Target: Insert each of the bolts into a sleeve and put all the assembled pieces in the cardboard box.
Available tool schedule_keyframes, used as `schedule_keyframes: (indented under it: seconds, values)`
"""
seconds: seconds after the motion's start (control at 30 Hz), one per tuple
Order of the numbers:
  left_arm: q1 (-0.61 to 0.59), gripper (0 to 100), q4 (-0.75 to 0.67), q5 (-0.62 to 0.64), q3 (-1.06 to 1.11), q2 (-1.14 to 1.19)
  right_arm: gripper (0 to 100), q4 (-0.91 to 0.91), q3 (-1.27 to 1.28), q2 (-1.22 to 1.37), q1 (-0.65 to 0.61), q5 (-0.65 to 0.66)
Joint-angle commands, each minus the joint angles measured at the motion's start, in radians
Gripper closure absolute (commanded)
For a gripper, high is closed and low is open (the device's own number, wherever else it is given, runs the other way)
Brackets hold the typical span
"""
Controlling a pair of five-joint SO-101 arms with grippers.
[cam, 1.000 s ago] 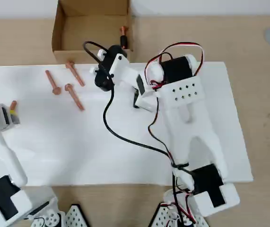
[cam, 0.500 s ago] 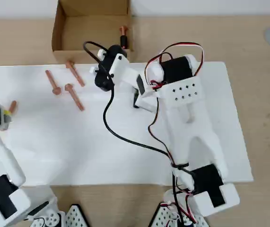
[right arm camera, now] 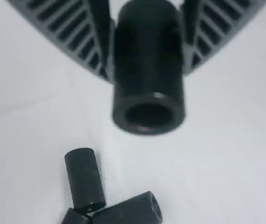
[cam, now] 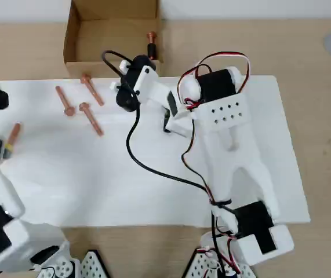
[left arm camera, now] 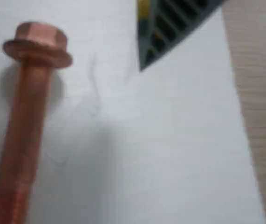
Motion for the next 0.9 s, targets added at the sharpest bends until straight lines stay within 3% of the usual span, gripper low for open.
schedule_keyframes:
  seconds: [0.0, 0.27, 0.5, 0.87]
  values:
    - [-0.002, 76, -0.011, -0.005, -0.049, 0.061, 93.6, -0.014, -0.001, -0.044, -0.008, -0.002]
    - [0.021, 77, -0.008, 0.008, -0.061, 0.124, 93.6, -0.014, -0.001, -0.041, -0.008, -0.002]
    - [0.032, 89, -0.012, 0.054, -0.071, 0.122, 93.6, -0.014, -0.001, -0.044, -0.008, -0.003]
    - [0.023, 98, -0.009, 0.054, -0.069, 0.122, 93.6, -0.008, -0.001, -0.045, -0.008, -0.008]
